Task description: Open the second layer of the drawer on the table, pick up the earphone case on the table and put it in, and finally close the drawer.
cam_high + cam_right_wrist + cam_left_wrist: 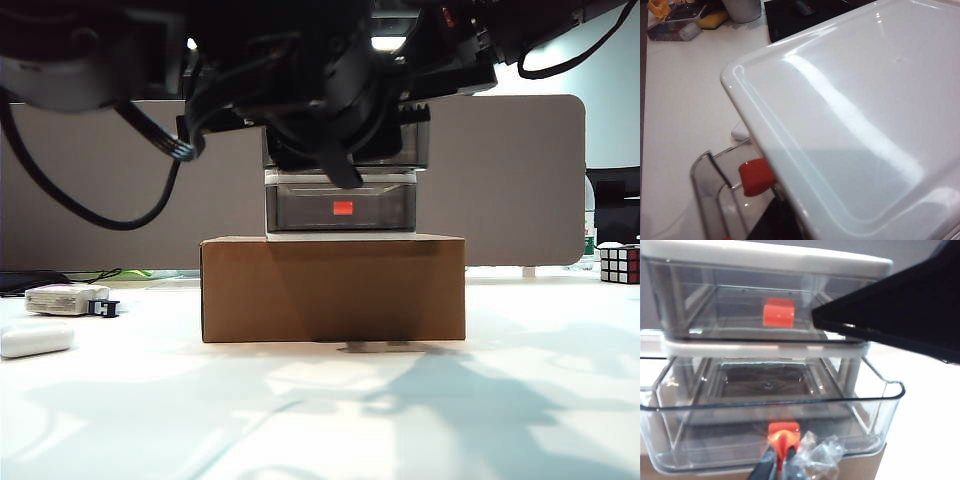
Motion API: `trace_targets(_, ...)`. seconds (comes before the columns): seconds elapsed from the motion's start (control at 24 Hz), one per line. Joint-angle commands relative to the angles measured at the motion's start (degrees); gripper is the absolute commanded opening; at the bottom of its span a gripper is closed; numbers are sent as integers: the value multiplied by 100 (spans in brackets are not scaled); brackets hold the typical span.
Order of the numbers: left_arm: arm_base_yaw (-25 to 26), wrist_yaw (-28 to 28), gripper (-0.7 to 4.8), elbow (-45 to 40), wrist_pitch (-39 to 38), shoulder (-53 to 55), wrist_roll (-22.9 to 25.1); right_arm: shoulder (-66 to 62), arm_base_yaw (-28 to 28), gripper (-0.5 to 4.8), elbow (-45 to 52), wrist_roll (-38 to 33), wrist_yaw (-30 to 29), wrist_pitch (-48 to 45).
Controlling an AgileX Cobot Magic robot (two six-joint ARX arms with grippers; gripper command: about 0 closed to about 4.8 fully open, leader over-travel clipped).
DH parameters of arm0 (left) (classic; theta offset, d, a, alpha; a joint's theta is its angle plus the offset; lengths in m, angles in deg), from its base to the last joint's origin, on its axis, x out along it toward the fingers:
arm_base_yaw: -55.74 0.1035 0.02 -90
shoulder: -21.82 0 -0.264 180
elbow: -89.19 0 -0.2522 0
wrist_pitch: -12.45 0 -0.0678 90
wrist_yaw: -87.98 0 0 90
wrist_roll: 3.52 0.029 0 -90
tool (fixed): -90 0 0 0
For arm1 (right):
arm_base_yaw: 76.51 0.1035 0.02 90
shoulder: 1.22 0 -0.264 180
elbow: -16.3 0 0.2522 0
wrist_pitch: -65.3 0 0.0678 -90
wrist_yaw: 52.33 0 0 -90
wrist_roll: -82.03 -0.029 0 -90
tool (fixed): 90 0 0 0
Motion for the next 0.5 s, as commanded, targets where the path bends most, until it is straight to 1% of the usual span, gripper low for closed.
trace_targets(0.04,-216,372,-6,2,-24,-20,179,20,4,-5,-22,-22,63,-109)
trace_targets(0.21,-507,732,-6,0,-50,-20,341,20,4,-5,-22,-24,59,-107)
trace_targets(0.29,-527,927,-6,0,-59,-20,365,20,4,-5,-22,-24,59,-107)
trace_targets(0.37,-531,1235,-3,0,-59,-20,369,20,4,-5,-22,-24,35,-109)
trace_targets(0.42,-538,1412,15,0,-59,-20,393,20,4,-5,-22,-24,9,-107)
trace_targets(0.46,-575,1526,121,-33,-42,-66,455,20,4,-5,-22,-24,-7,-107)
trace_targets(0.5,-608,1521,157,-59,-31,-87,450,20,4,-5,-22,-24,-7,-107)
